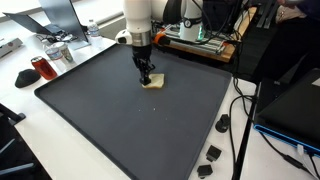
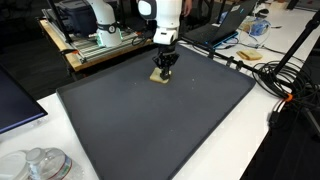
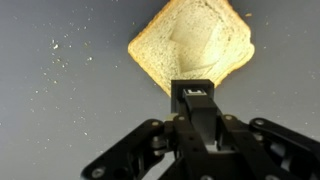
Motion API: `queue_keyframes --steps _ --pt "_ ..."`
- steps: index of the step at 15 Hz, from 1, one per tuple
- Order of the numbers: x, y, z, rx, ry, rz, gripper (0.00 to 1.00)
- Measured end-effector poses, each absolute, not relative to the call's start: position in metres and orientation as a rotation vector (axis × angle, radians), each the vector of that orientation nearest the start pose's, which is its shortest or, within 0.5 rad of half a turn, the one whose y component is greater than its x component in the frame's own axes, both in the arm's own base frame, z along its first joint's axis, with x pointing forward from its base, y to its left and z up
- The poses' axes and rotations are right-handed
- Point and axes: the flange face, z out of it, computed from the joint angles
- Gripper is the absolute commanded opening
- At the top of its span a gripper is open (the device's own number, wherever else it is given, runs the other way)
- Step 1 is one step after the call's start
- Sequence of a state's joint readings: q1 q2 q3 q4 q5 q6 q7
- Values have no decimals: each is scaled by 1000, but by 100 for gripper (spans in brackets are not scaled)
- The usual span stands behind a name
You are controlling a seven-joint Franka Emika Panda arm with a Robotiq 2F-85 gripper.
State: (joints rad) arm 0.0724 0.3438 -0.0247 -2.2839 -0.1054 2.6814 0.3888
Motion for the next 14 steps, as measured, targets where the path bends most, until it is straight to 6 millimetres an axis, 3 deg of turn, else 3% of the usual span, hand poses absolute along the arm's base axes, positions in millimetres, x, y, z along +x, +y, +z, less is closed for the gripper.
queue_keyframes --steps 14 --pt "563 19 190 -3172 302 107 5"
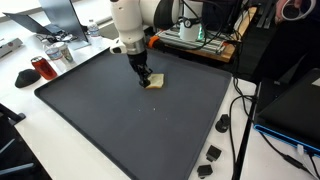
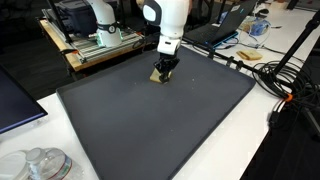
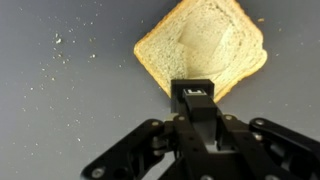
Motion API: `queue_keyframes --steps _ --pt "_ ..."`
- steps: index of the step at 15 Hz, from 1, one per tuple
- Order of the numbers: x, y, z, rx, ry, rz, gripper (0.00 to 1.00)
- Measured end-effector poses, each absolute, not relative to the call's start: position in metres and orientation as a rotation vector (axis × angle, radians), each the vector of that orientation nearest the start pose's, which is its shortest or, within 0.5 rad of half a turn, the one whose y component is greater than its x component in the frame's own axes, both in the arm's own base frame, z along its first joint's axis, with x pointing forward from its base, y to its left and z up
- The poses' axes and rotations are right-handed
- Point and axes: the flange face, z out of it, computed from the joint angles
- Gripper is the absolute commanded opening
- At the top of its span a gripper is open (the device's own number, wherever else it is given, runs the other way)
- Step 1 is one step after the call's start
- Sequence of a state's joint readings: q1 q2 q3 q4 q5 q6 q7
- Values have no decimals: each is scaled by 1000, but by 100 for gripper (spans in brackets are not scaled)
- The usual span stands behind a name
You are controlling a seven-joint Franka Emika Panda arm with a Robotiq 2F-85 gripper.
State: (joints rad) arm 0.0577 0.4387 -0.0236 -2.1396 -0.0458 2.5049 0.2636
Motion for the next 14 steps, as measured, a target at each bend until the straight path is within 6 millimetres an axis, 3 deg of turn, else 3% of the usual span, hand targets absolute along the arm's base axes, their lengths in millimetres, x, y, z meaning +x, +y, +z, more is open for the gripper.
queue_keyframes --steps 13,14 --pt "575 9 183 -3108 265 183 5" --pt "576 9 183 -3108 267 191 21"
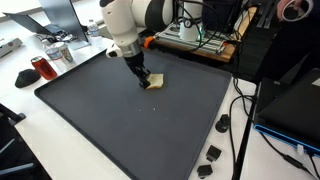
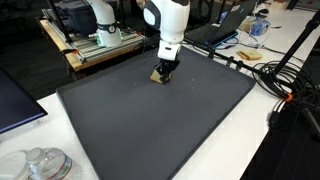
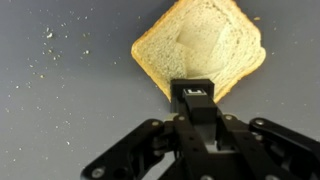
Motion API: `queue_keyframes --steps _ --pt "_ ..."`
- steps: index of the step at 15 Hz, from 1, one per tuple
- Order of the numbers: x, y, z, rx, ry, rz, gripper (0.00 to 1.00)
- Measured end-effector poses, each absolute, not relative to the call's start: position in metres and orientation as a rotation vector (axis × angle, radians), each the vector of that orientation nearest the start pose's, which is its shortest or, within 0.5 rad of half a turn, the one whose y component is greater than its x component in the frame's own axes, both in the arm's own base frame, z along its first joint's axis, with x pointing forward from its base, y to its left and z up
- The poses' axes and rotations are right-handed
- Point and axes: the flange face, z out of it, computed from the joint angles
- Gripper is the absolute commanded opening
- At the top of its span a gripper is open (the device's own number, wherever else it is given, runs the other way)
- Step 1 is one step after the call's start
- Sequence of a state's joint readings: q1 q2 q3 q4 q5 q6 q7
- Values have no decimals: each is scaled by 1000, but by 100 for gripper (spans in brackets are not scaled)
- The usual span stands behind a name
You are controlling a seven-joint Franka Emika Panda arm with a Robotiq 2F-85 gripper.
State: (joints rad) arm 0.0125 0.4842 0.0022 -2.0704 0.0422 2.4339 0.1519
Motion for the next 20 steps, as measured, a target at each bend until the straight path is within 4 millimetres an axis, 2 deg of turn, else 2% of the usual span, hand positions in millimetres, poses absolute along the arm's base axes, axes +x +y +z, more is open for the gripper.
queue_keyframes --steps 6,7,15,20 --pt "578 9 183 -3109 264 207 21" --pt "578 9 183 -3109 264 207 5" --pt "580 9 184 -3111 292 216 5" --pt "589 10 182 -3108 357 280 5"
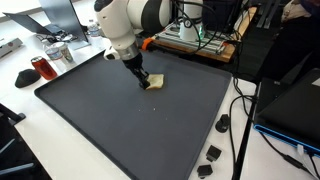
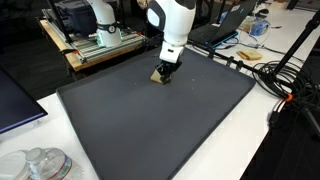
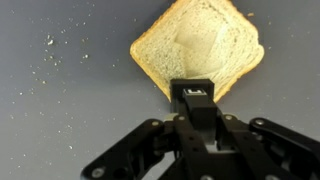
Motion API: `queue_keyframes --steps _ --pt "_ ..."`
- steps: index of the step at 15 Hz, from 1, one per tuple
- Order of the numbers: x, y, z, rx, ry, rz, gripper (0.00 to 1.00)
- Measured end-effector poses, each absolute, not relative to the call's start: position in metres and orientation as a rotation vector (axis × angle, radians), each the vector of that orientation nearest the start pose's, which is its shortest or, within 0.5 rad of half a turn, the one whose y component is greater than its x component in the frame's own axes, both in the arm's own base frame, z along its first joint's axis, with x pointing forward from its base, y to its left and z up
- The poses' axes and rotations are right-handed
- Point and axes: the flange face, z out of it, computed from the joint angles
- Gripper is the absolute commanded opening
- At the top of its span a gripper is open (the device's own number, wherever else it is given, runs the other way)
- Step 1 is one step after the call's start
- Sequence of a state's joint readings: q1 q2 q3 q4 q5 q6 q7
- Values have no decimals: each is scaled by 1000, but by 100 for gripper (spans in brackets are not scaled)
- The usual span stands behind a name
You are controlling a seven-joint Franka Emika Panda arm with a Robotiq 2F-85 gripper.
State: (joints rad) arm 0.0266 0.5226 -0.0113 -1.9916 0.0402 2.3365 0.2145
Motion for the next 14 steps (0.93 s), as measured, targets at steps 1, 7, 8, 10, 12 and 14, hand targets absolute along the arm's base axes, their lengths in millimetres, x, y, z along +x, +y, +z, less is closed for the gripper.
queue_keyframes --steps 1,7,8,10,12,14 --pt "591 10 182 -3108 370 298 5" --pt "600 10 180 -3105 407 357 5" --pt "601 10 180 -3105 410 363 5" --pt "602 10 180 -3104 421 372 21" --pt "603 10 180 -3103 433 374 21" --pt "603 10 180 -3102 437 374 21"
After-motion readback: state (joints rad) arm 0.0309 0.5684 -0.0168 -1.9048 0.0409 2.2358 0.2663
